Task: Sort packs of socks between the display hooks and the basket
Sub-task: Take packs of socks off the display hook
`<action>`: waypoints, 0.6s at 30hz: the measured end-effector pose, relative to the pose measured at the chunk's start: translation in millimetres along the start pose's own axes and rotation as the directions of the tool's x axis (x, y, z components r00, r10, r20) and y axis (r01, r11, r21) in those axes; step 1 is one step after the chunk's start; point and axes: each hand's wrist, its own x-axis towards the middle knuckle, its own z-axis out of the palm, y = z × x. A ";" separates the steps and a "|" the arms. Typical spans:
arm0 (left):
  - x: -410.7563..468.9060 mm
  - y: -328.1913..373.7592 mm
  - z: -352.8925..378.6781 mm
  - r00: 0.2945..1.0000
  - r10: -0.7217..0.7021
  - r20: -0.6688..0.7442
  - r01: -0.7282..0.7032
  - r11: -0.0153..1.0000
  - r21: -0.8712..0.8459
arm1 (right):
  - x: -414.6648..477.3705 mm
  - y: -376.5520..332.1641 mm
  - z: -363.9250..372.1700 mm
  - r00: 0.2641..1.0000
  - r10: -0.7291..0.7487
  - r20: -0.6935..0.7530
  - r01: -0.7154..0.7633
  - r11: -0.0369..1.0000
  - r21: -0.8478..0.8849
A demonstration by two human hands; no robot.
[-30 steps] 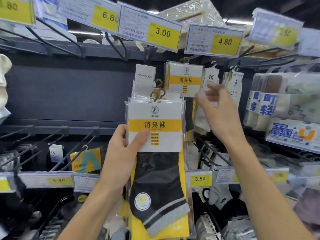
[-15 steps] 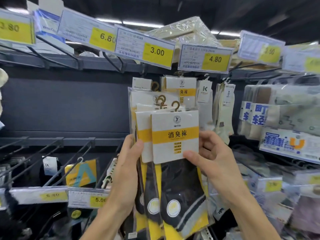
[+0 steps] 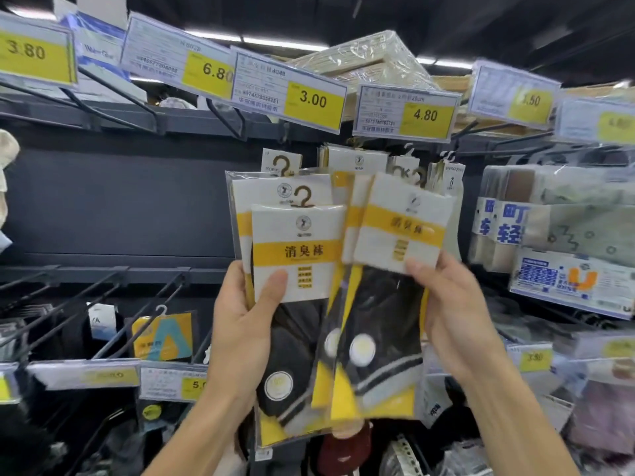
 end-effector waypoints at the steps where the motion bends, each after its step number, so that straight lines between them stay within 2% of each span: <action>1: 0.5 0.9 -4.4 1.000 -0.004 -0.014 0.004 1.000 0.011 | 7.8 -4.6 -4.1 0.999 0.013 -0.045 -0.012 1.000 0.014; 4: 0.5 4.6 -15.2 0.999 -0.006 -0.038 0.008 1.000 0.030 | 35.0 -15.4 -13.3 0.992 0.018 -0.128 -0.025 0.998 -0.050; 7: -0.7 8.0 -19.0 0.999 -0.016 -0.032 0.017 0.999 0.043 | 63.0 -21.6 -14.6 0.989 -0.031 -0.148 0.013 0.993 -0.121; 14: -5.8 8.6 -18.3 0.997 -0.065 0.037 0.063 0.997 0.051 | 105.3 -15.2 -2.2 0.994 -0.108 0.014 0.107 0.941 -0.322; 18: -7.5 7.0 -18.1 0.997 -0.063 0.034 0.060 0.996 0.069 | 115.1 -7.1 -1.4 0.988 -0.133 0.077 0.154 0.872 -0.465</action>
